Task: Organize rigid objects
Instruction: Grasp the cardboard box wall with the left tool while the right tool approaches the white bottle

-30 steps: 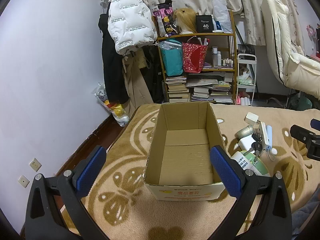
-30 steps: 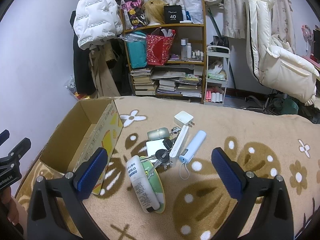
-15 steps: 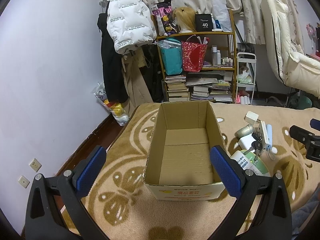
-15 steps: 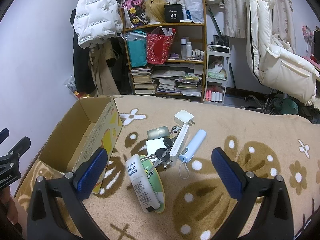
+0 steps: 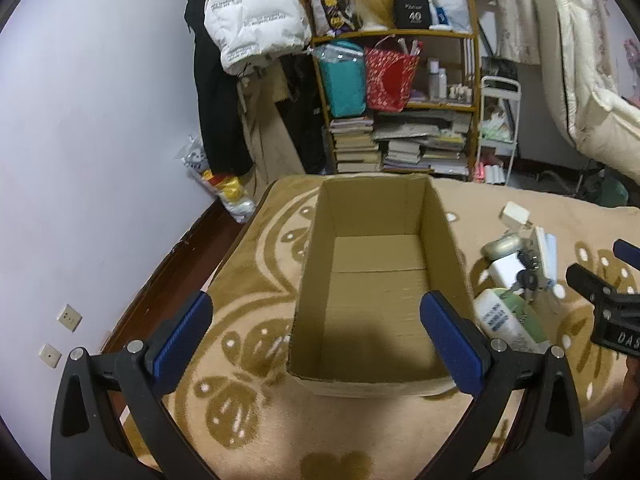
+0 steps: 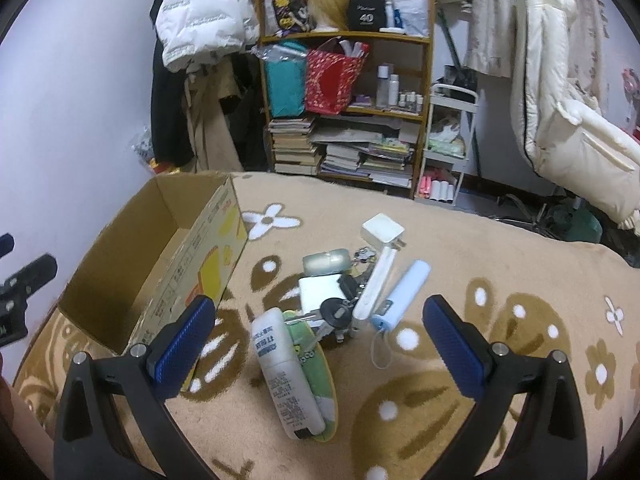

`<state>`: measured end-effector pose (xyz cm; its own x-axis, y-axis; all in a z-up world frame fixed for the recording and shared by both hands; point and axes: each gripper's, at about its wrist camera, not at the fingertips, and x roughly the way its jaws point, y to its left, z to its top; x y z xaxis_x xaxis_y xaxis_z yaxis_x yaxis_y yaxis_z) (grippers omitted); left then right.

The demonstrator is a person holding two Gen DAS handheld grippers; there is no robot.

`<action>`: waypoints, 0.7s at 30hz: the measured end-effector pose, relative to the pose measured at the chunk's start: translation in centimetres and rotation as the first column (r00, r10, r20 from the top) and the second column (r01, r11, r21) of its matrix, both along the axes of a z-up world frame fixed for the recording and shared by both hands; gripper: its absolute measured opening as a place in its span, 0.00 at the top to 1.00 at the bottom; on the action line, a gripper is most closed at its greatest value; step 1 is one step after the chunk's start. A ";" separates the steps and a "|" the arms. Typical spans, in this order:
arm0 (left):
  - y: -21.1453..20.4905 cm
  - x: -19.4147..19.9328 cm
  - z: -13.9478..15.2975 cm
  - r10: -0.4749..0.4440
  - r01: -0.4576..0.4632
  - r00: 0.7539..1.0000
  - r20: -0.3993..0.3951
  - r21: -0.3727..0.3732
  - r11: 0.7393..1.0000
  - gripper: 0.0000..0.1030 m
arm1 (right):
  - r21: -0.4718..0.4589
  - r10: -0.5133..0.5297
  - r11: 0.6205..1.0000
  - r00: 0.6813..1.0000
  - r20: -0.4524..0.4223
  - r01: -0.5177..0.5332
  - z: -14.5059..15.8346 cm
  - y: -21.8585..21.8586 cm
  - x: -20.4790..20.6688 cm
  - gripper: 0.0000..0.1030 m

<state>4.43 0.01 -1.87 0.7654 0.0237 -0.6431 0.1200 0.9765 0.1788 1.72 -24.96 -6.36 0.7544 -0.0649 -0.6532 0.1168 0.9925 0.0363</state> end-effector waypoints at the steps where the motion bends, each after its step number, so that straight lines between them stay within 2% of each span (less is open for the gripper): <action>1: 0.1 0.5 -0.2 0.006 -0.006 1.000 -0.016 0.002 1.000 0.00 | -0.001 0.007 1.000 1.000 -0.012 -0.007 -0.3 0.2 0.3 0.00; 8: 0.8 4.0 -0.9 0.038 -0.034 0.995 -0.088 0.047 0.998 0.00 | 0.066 0.018 0.998 0.998 -0.060 -0.014 -1.9 0.8 2.6 0.00; 16: 1.8 7.6 -3.8 0.095 -0.084 0.979 -0.183 0.065 0.994 0.00 | 0.161 0.002 0.987 0.993 -0.120 0.018 -4.2 0.7 5.1 0.00; 17: 1.8 7.9 -4.1 0.095 -0.084 0.976 -0.194 0.067 0.994 0.00 | 0.158 0.003 0.987 0.992 -0.129 0.017 -4.4 0.8 5.3 0.00; 21: 1.9 8.7 -5.0 0.108 -0.088 0.972 -0.208 0.105 0.991 0.00 | 0.101 0.020 0.995 0.986 -0.167 -0.004 -5.2 1.5 5.9 0.10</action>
<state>13.15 1.88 -6.83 0.6019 0.1599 -0.7824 0.0700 0.9654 0.2512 7.60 -23.46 -11.55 0.6343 0.0152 -0.7729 0.1177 0.9863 0.1160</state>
